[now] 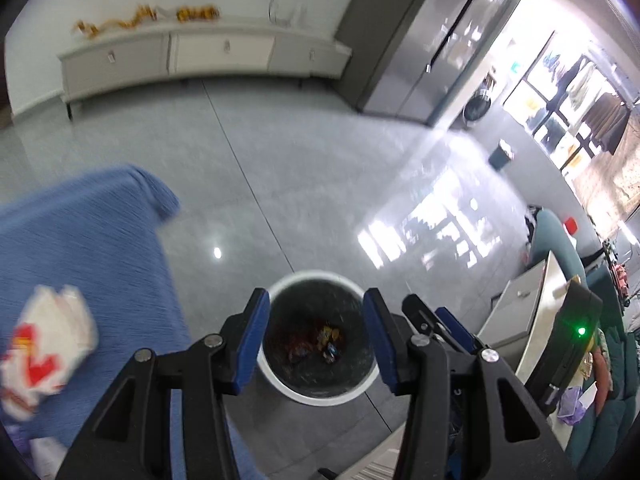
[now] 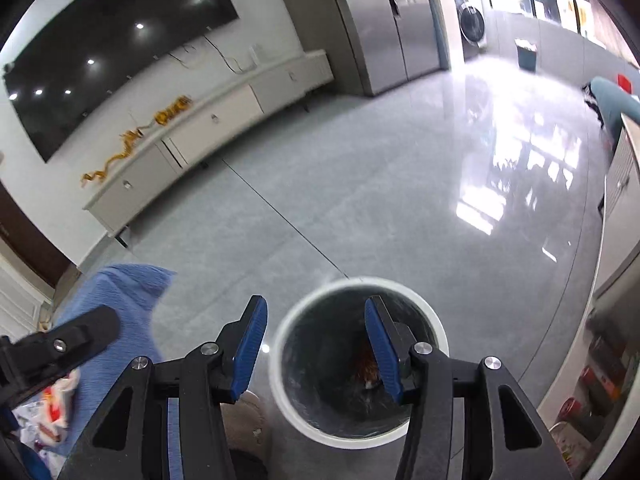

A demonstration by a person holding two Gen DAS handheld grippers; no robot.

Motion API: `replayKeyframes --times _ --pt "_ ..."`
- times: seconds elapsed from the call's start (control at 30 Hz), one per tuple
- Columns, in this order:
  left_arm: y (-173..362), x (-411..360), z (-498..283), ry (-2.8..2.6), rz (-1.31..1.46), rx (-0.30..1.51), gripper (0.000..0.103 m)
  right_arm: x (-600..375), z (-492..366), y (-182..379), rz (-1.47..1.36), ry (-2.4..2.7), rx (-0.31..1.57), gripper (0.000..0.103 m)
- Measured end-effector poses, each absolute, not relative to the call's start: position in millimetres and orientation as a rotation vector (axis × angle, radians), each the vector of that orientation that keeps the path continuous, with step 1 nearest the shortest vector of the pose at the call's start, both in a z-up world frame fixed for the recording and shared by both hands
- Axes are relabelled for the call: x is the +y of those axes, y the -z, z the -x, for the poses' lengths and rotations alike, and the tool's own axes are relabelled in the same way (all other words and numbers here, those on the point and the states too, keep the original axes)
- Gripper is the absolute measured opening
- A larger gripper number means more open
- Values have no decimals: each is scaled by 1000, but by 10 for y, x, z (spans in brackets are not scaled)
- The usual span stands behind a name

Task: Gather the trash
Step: 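Open both tools to drop the wrappers into the bin, return to table, then grasp white plastic bag with left tool while right tool grasps blue milk carton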

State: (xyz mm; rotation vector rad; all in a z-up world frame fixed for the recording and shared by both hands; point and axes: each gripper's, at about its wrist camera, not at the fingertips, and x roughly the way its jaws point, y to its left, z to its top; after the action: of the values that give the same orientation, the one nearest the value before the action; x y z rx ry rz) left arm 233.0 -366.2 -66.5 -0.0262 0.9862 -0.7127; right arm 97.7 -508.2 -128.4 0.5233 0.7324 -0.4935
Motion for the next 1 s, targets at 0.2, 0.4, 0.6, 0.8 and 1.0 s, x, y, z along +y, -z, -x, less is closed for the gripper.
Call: replayKeyframes --times 0.2,0.4,0.6,0.8,1.0 --pt "-39 -2889 -1969 684 56 781 47 -4656 -825 731 -462 421 628 50" --pt "-504 -2048 -1587 643 25 641 47 -4054 -680 260 -358 300 549 52" --pt "-718 -1104 -1240 566 16 544 63 -3460 -529 -69 -261 145 485 54" --pt "-633 -184 -1041 452 39 532 63 -3125 -431 -54 -240 -9 482 54" --pt "-170 293 -963 388 11 592 63 -2830 -597 264 -231 -133 584 54"
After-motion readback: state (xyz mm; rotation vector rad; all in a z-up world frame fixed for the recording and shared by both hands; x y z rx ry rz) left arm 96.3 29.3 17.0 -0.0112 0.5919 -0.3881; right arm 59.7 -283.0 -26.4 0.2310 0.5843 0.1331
